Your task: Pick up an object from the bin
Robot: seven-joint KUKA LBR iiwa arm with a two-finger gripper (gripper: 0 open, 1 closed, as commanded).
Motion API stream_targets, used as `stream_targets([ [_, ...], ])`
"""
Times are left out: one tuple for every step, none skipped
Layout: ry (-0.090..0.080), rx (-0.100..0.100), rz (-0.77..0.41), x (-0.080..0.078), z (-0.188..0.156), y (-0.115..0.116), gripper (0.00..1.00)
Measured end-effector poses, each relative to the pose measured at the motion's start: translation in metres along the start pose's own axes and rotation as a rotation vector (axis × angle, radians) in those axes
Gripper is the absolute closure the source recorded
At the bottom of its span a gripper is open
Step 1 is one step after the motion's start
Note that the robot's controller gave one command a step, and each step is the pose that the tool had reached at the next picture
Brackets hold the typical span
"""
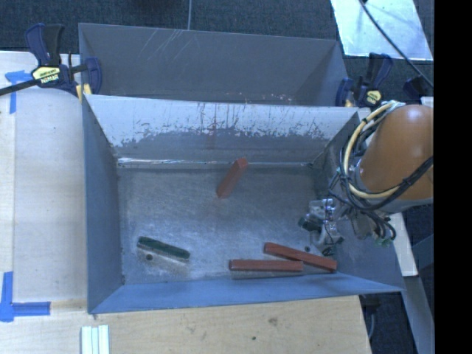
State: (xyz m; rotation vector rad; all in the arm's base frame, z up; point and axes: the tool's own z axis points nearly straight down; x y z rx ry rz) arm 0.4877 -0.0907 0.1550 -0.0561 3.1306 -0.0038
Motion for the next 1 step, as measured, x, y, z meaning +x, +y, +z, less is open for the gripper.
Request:
stream_targets([
  [-0.002,0.000,-0.017,0.0000,-0.1470,0.0126,1.00],
])
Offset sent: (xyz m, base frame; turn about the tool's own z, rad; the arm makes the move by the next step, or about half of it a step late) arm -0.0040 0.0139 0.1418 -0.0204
